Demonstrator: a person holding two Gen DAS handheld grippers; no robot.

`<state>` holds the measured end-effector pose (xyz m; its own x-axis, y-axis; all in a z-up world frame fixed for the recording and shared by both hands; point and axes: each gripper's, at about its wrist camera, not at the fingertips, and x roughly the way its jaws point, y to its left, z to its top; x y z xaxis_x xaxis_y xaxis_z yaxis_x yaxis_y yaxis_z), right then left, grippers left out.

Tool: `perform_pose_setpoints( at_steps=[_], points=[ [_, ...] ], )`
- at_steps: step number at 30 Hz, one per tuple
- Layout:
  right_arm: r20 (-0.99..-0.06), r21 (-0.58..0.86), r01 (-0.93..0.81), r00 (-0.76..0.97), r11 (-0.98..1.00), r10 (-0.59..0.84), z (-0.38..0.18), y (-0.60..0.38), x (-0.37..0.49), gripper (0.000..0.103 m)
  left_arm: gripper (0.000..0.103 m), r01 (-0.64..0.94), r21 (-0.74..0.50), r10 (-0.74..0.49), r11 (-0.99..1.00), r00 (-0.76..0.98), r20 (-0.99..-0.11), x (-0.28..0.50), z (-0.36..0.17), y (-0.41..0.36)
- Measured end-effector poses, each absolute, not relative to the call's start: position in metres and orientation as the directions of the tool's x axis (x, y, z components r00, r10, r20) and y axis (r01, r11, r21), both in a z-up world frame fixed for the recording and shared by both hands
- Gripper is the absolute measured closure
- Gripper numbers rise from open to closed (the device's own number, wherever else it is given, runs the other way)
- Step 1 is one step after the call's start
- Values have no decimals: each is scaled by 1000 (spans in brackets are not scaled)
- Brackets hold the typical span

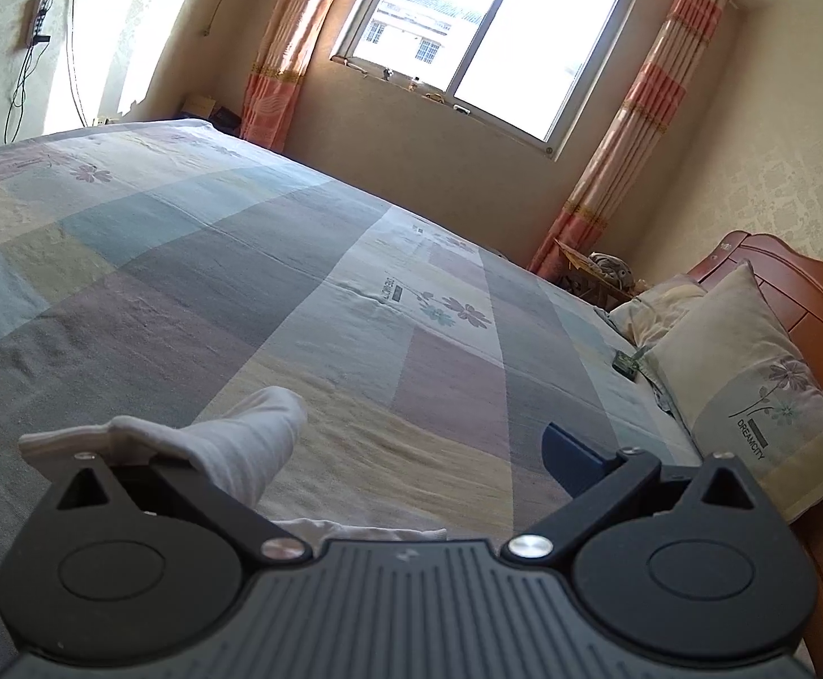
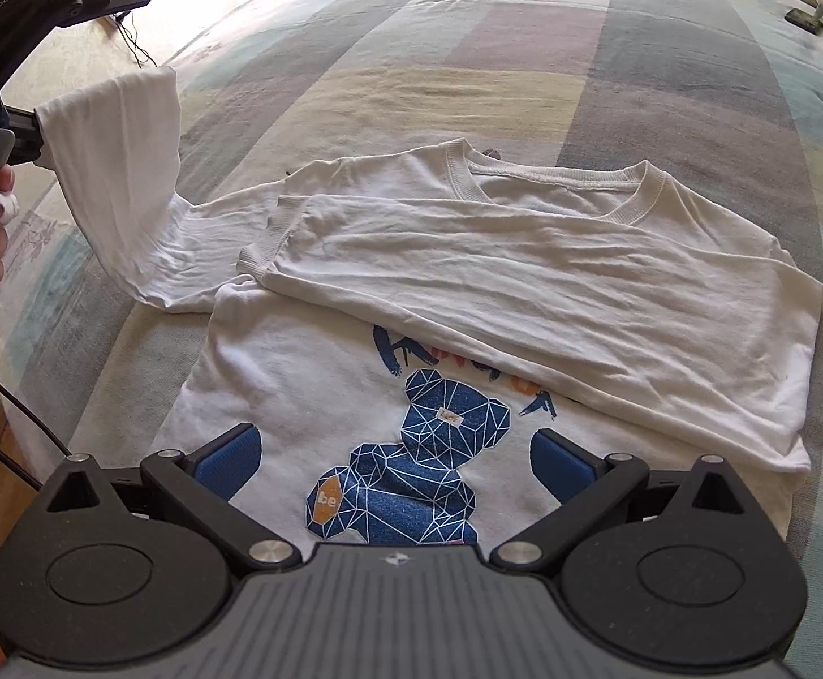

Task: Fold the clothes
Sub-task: 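Carry the held cuff with the left gripper across the shirt front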

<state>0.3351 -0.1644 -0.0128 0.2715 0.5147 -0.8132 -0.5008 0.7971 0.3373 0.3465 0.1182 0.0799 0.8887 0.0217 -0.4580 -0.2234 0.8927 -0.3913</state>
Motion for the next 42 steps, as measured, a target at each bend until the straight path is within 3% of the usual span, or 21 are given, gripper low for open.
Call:
perform_pose_setpoints(
  at_steps=[21,42],
  points=[
    [-851,313,-527,213,790,479,-26,-237,332,0,1,-58,-385,-137,921,877,-460,398,64,-2],
    [-872,308,-531,174,790,458,-28,-251,334,0,1,143,-395,-329,907,827,-457,420,50,-73]
  ],
)
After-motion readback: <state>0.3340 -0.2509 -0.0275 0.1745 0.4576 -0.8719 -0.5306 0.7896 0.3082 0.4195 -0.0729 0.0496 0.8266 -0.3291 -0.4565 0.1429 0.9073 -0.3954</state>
